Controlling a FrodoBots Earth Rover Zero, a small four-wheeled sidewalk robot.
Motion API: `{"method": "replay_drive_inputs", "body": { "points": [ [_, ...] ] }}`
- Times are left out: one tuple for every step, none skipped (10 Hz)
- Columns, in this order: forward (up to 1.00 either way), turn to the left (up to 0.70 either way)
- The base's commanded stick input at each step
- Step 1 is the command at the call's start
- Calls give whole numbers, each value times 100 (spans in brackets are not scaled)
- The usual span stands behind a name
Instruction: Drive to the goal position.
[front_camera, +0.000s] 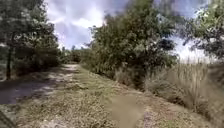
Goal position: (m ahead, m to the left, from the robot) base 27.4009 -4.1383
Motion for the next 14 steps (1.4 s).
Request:
{"method": "replay_drive_inputs", "body": {
  "points": [
    [84,12],
    [84,0],
    [84,0],
    [84,24],
    [84,34],
    [84,24],
    [84,12],
    [84,0],
    [84,0],
    [84,0],
    [84,0],
    [84,0],
    [84,0],
    [84,0]
  ]
}}
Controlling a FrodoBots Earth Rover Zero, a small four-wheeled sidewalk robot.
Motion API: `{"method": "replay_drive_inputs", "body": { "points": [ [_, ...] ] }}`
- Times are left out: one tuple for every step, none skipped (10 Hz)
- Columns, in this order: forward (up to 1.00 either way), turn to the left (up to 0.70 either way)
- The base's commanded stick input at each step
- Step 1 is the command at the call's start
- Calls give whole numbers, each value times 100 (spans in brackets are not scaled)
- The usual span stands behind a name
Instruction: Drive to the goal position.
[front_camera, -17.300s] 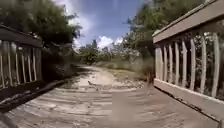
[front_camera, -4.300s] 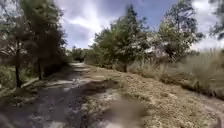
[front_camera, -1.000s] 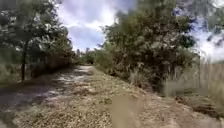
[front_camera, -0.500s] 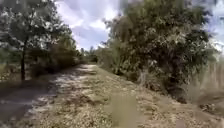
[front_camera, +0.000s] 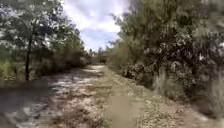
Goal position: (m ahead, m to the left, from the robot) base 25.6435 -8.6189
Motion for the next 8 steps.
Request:
{"method": "replay_drive_inputs", "body": {
  "points": [
    [84,0],
    [84,0],
    [84,0],
    [84,0],
    [84,12],
    [84,25],
    [84,24],
    [84,3]
  ]
}}
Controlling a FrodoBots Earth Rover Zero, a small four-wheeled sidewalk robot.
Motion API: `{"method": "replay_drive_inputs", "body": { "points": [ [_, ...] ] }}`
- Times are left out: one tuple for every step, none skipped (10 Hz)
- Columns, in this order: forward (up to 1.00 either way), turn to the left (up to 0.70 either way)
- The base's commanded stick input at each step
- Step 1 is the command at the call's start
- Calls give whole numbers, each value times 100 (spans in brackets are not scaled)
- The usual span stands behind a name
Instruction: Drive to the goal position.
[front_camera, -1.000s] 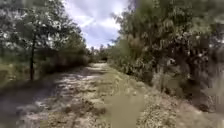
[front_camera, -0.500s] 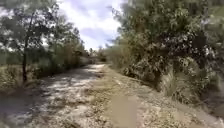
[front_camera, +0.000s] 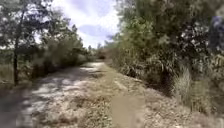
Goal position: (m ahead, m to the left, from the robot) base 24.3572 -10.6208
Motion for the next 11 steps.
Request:
{"method": "replay_drive_inputs", "body": {
  "points": [
    [84,1],
    [84,2],
    [84,17],
    [84,34],
    [84,34],
    [84,34],
    [84,26],
    [84,4],
    [84,0],
    [84,0],
    [85,0]
  ]
}}
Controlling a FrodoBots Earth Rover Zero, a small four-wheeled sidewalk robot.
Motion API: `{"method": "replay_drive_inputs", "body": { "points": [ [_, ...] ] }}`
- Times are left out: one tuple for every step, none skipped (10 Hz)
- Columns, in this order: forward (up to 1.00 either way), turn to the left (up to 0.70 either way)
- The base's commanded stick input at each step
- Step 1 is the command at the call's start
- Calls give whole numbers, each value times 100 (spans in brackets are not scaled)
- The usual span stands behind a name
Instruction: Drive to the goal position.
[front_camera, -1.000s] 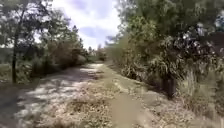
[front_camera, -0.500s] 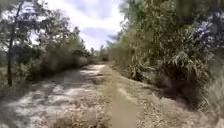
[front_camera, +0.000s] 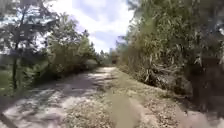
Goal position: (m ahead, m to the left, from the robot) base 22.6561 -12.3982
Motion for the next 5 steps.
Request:
{"method": "replay_drive_inputs", "body": {
  "points": [
    [84,0],
    [85,0],
    [84,0],
    [84,0],
    [85,0]
  ]
}}
